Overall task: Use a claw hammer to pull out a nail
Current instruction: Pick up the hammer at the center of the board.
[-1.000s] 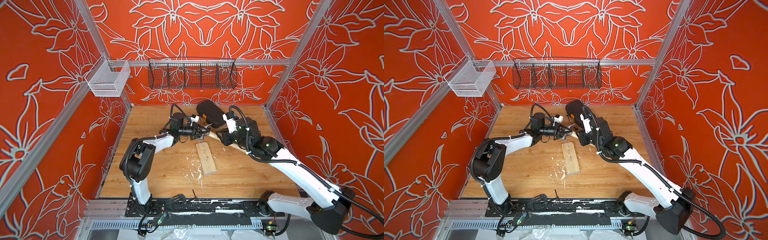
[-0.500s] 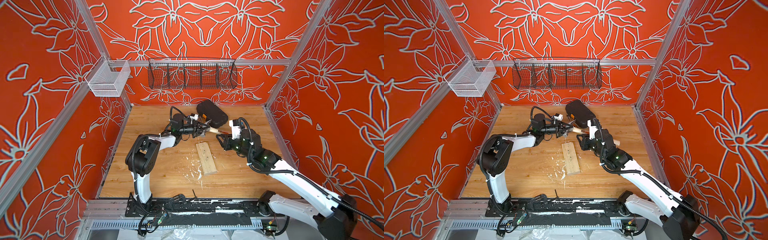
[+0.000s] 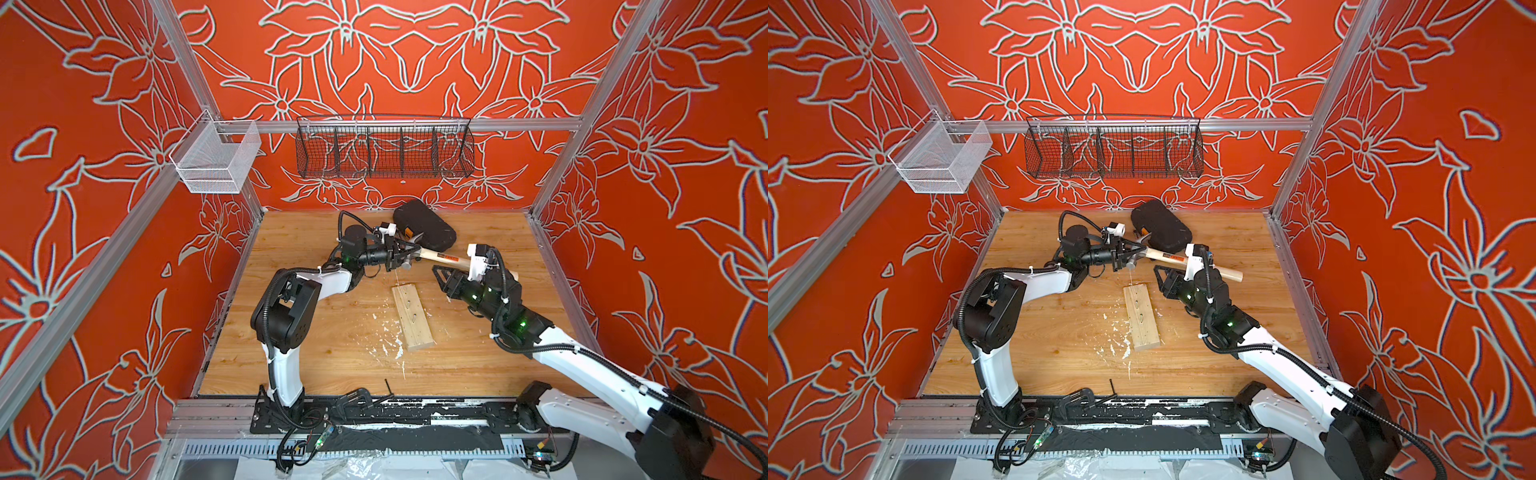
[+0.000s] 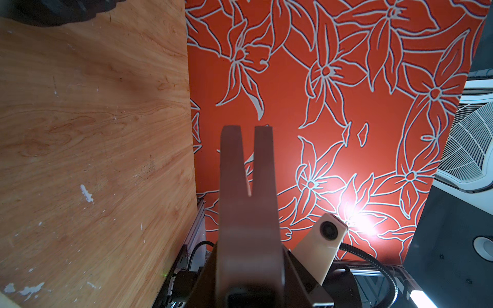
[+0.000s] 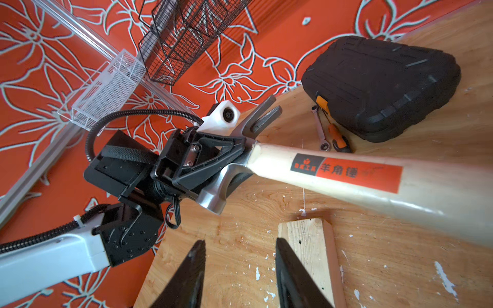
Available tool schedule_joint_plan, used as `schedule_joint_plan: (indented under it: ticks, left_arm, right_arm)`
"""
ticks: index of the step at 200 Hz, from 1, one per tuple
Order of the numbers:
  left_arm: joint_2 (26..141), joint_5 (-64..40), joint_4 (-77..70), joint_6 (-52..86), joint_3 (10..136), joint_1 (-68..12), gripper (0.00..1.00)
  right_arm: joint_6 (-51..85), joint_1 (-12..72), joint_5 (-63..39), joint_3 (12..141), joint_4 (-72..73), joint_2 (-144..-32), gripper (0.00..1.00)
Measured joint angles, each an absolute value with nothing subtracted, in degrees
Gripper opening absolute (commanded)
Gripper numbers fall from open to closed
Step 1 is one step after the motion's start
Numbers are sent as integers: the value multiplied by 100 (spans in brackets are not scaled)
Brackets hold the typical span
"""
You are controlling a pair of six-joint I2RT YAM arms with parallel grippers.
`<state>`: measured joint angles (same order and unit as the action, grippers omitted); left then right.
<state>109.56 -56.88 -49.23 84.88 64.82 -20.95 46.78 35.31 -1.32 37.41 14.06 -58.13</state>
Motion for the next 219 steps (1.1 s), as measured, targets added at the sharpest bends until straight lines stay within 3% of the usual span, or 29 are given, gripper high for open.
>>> schedule_joint_plan:
  ticks: [97,219]
  left_arm:
    - [10956,-5468,-5205,8560,6591,-2097,0]
    - [10956,-5142,-5454,8639,6764,-2147,0]
  right_arm:
    - [5487,3514,412,3719,1752,-5784,45]
    - [6132,3494,823,3496,3052,-6652,46]
